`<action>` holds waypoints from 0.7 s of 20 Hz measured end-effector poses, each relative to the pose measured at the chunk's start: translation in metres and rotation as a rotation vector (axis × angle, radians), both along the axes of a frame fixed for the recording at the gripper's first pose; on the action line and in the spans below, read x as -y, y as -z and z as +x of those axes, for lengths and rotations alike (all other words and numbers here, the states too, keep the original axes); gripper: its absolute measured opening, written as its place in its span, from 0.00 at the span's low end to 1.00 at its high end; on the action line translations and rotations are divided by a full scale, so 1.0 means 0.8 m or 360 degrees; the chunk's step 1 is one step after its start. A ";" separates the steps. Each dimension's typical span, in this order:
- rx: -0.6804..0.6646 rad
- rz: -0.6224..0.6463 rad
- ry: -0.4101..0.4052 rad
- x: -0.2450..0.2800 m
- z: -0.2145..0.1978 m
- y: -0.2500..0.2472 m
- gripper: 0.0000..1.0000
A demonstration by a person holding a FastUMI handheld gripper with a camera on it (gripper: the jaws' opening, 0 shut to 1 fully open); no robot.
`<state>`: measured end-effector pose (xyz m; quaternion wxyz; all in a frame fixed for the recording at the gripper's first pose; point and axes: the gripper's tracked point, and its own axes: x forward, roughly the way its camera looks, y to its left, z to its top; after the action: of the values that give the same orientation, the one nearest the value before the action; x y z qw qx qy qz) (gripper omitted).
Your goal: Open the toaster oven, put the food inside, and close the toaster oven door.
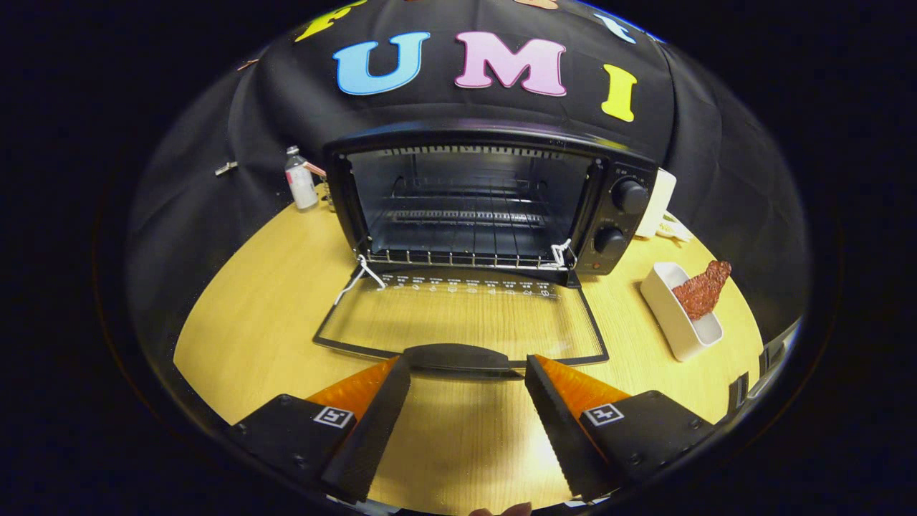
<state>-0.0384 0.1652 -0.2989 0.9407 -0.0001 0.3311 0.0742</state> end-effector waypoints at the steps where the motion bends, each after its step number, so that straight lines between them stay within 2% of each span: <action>1: 0.0030 0.0005 -0.0021 0.001 0.000 -0.012 1.00; 3: 0.0108 0.0036 -0.0062 0.007 -0.001 -0.042 1.00; 10: 0.0381 0.0125 -0.0324 0.052 -0.006 -0.145 1.00; 14: 0.0453 0.0189 -0.0305 0.122 -0.003 -0.182 0.99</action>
<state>-0.0408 0.0674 -0.1532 0.9650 0.0133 0.1881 0.1820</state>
